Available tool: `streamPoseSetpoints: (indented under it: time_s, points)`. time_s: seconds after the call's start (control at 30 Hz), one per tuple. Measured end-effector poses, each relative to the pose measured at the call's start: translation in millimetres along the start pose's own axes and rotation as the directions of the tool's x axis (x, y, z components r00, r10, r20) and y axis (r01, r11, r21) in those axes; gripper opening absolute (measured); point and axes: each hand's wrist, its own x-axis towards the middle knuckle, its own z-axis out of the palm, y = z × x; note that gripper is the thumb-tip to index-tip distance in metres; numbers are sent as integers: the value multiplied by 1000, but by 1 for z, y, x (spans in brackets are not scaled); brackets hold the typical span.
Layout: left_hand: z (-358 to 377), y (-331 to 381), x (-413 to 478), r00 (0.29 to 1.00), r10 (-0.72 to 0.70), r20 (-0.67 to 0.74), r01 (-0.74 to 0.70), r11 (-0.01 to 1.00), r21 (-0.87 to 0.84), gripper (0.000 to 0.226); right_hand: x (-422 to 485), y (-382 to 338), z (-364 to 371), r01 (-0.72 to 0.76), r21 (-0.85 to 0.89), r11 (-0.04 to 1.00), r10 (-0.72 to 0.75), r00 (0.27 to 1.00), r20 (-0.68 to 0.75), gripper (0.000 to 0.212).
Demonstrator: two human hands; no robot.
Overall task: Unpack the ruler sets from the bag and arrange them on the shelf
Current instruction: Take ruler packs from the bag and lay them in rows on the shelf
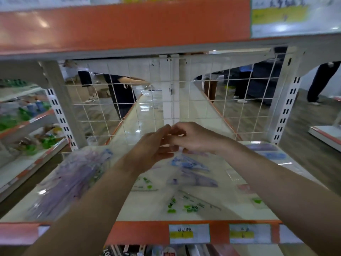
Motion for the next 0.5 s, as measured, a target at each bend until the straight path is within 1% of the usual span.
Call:
streamPoseSetpoints:
  time_s: [0.03, 0.07, 0.1, 0.17, 0.2, 0.23, 0.27, 0.37, 0.43, 0.5]
  points:
    - [-3, -1, -2, 1000, 5, 3, -5, 999, -35, 28, 0, -1, 0, 1, -4, 1000, -1, 999, 40, 28]
    - [-7, -3, -3, 1000, 4, -6, -5, 998, -56, 25, -1, 0, -1, 14, -13, 1000, -14, 999, 48, 26]
    - [-11, -4, -3, 1000, -8, -22, 6, 998, -68, 22, -1, 2, -5, 30, -17, 999, -29, 999, 23, 26]
    - [-19, -7, -4, 999, -29, -43, 26, 996, -82, 19, -2, 9, -15, 59, -31, 998, -62, 993, -98, 25]
    - [-23, -8, -5, 999, -27, -45, 24, 997, -72, 18, -2, 13, -20, 70, -70, 995, -81, 983, -167, 25]
    - [-26, -10, -4, 999, -20, -44, 18, 998, -57, 17, -3, 18, -24, 73, -118, 990, -97, 972, -214, 25]
    - [-28, -11, -3, 999, -15, -46, 13, 999, -44, 16, -4, 23, -27, 64, -154, 986, -99, 968, -230, 25]
    - [-27, -13, 0, 999, -16, -41, 15, 999, -36, 14, -7, 34, -26, 28, -173, 985, -55, 986, -159, 29]
    - [-23, -13, 3, 1000, -20, -19, 19, 999, -32, 13, -9, 35, -22, 18, -183, 983, -37, 994, -101, 36]
    - [-18, -12, 8, 999, -30, -22, 29, 999, -27, 13, -9, 37, -18, 15, -313, 950, -52, 993, -110, 41]
